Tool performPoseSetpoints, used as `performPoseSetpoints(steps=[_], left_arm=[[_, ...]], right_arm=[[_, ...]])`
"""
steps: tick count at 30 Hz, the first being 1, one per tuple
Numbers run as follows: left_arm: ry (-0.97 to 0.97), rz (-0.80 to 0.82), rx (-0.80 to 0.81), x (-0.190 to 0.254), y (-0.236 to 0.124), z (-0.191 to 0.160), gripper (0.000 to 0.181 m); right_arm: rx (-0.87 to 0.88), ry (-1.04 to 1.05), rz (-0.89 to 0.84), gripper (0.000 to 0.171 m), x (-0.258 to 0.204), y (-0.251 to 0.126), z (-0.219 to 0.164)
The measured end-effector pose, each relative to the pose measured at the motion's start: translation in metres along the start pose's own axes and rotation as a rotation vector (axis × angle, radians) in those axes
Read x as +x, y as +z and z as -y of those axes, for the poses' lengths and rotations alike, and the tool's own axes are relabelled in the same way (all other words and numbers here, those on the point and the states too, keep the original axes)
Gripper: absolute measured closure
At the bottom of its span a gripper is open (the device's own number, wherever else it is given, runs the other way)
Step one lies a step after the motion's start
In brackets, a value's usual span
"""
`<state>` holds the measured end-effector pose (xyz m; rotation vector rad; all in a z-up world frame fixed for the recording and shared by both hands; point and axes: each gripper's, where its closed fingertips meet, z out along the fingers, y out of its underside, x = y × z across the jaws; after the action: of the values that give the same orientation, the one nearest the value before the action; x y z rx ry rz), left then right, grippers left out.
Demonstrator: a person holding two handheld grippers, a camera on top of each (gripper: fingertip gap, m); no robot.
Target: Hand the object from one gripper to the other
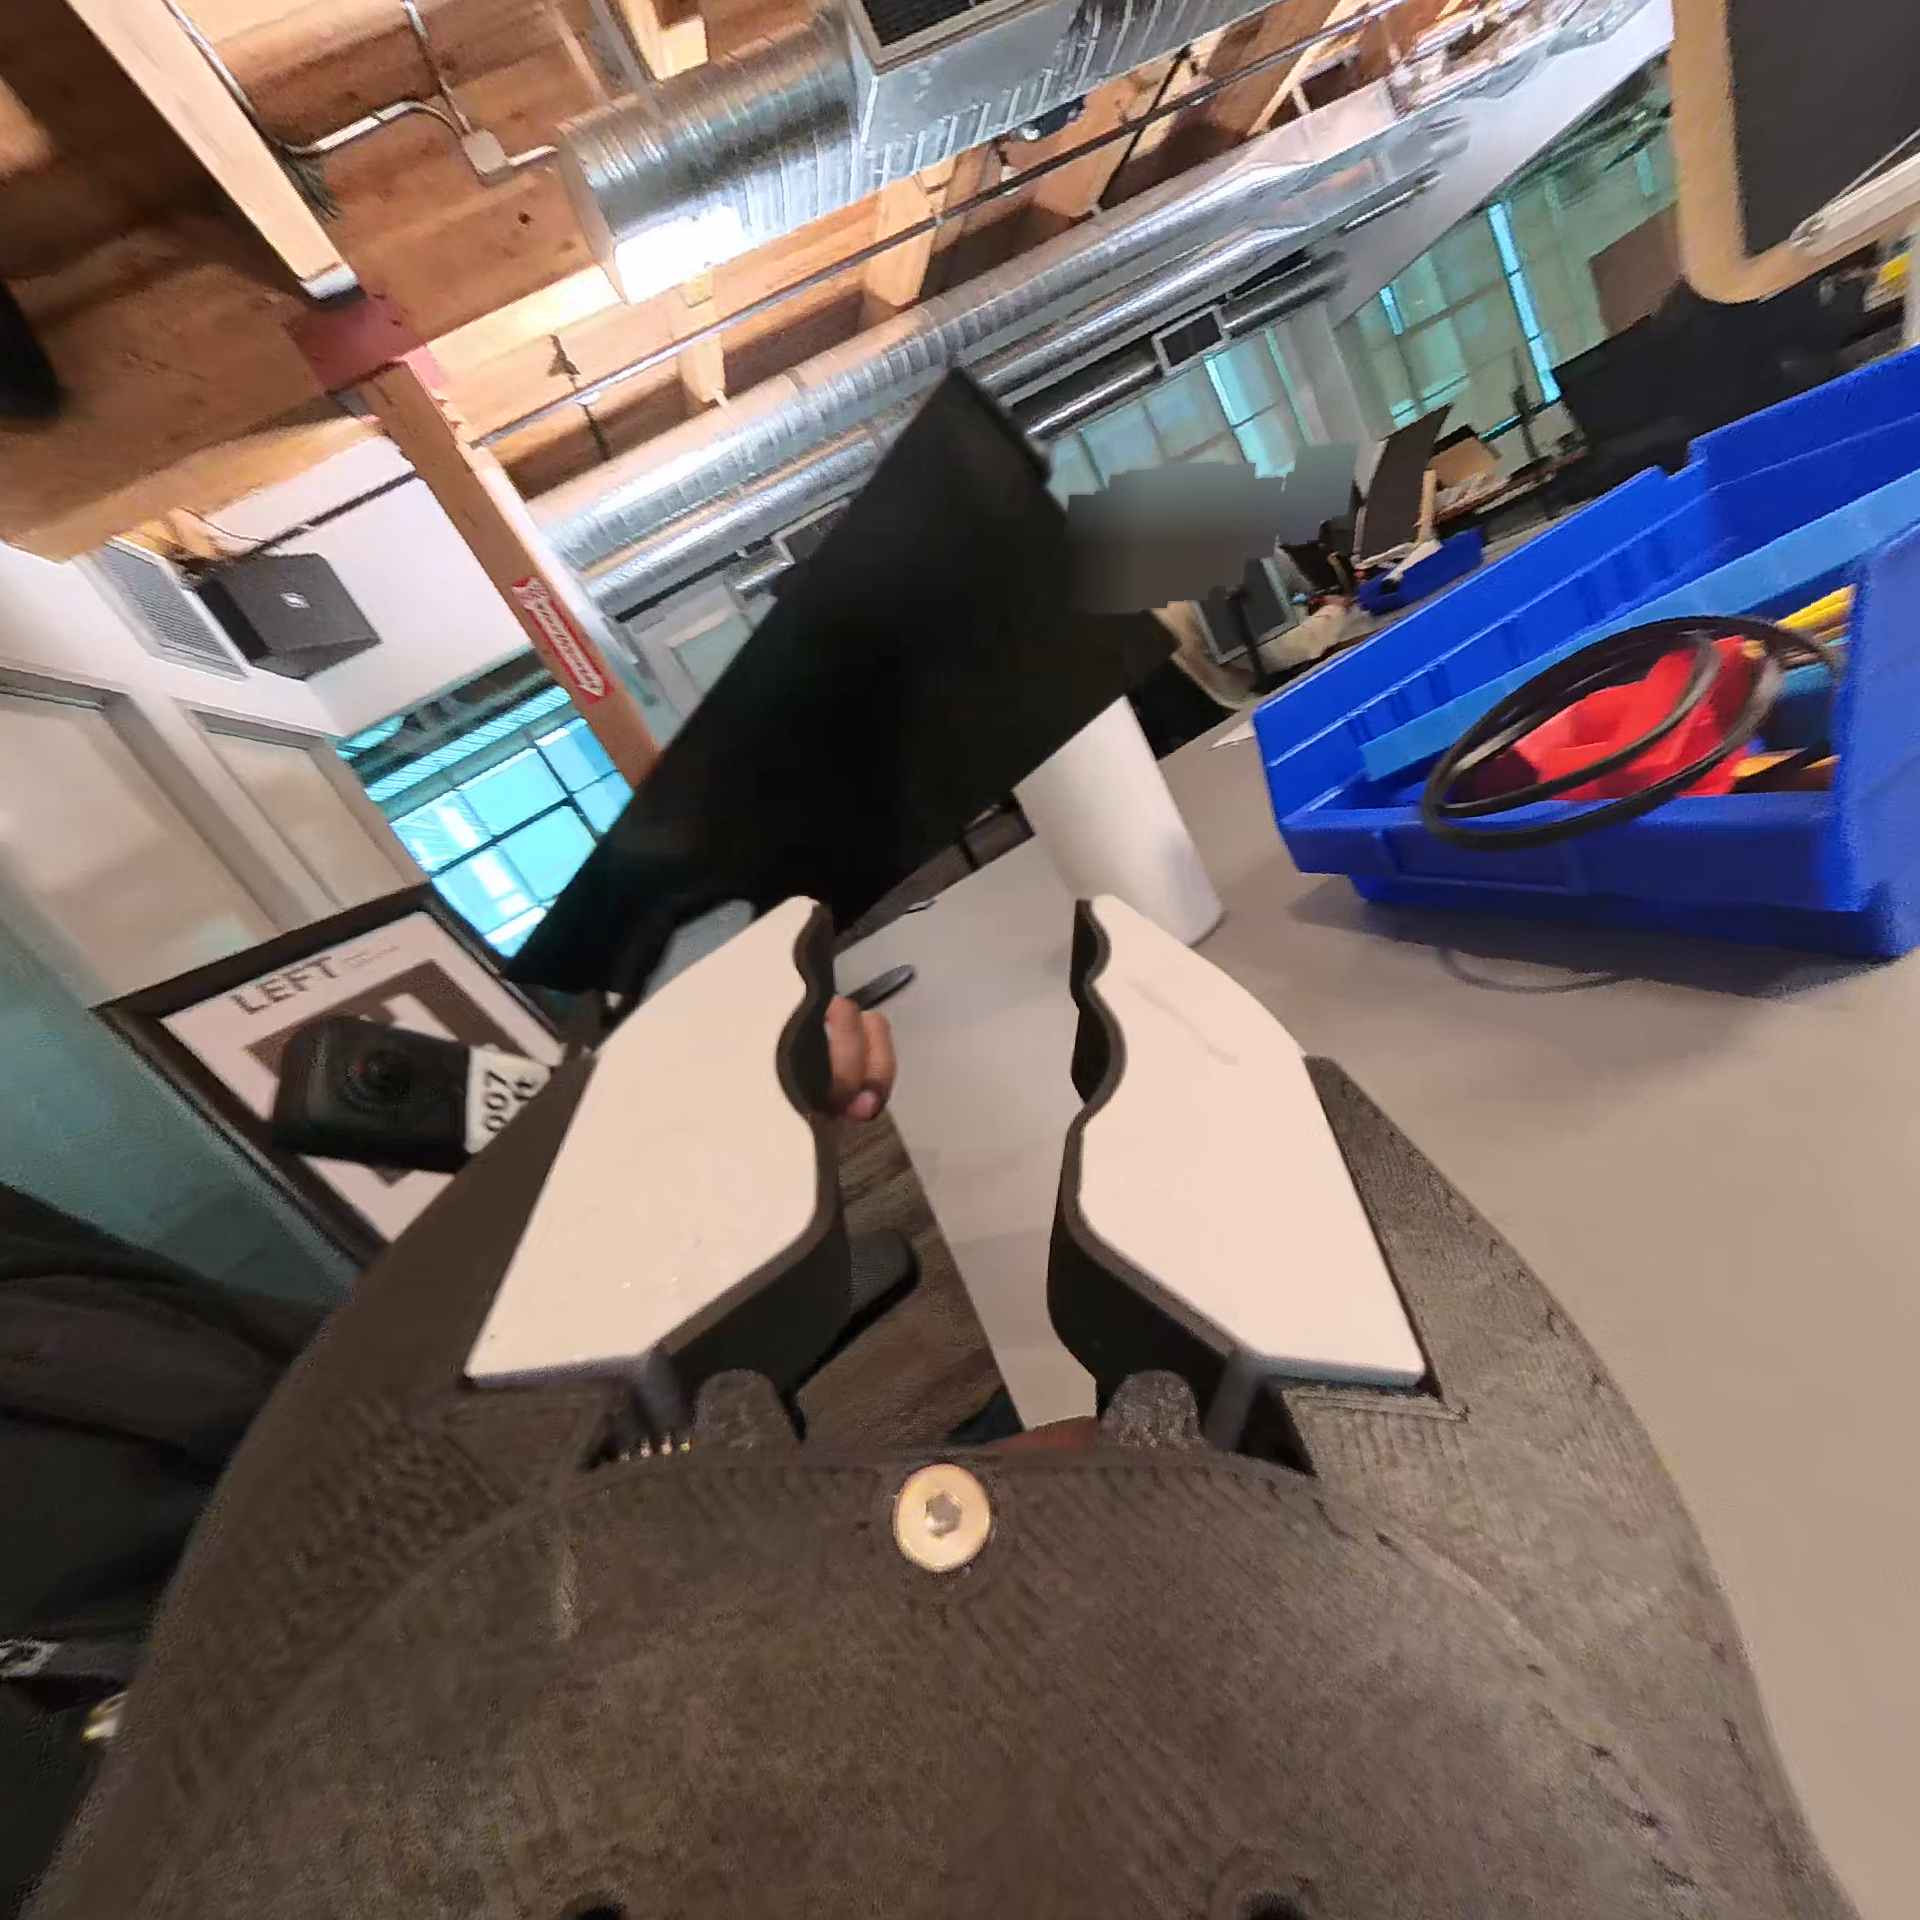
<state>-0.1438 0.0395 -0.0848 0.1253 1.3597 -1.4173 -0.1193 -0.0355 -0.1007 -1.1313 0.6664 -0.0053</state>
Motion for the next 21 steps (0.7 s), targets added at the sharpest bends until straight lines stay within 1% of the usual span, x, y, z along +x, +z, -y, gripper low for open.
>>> performPoseSetpoints(steps=[4, 6, 9, 11, 12, 13, 14, 15, 19, 21], left_arm=[[0.393, 0.061, -0.074, 0.015, 0.004, -0.012, 0.178], [0.539, 0.055, -0.079, 0.025, 0.005, -0.016, 0.179], [0.655, 0.016, -0.037, 0.042, 0.005, -0.016, 0.179], [0.697, -0.003, -0.004, 0.052, 0.004, -0.014, 0.179], [0.698, -0.014, -0.001, 0.055, 0.005, -0.014, 0.178], [0.680, -0.032, -0.004, 0.058, 0.005, -0.016, 0.177], [0.640, -0.046, -0.005, 0.060, 0.006, -0.017, 0.173], [0.587, -0.077, -0.010, 0.061, 0.006, -0.020, 0.165], [0.389, -0.202, -0.055, 0.061, 0.003, -0.036, 0.127], [0.282, -0.289, -0.072, 0.064, -0.001, -0.040, 0.119]], right_arm=[[-0.022, 0.097, 0.102, 0.116, -0.016, 0.006, -0.007], [-0.044, 0.139, 0.129, 0.111, -0.020, 0.009, -0.011], [-0.084, 0.192, 0.129, 0.105, -0.019, 0.013, -0.020], [-0.106, 0.222, 0.116, 0.107, -0.016, 0.015, -0.026], [-0.121, 0.228, 0.107, 0.118, -0.014, 0.016, -0.030], [-0.135, 0.222, 0.093, 0.137, -0.011, 0.016, -0.034], [-0.143, 0.199, 0.067, 0.150, -0.007, 0.016, -0.036], [-0.142, 0.165, 0.050, 0.162, -0.004, 0.015, -0.036], [-0.101, -0.002, 0.045, 0.166, -0.010, 0.008, -0.019], [-0.105, -0.152, 0.008, 0.166, -0.012, 0.004, -0.014]])
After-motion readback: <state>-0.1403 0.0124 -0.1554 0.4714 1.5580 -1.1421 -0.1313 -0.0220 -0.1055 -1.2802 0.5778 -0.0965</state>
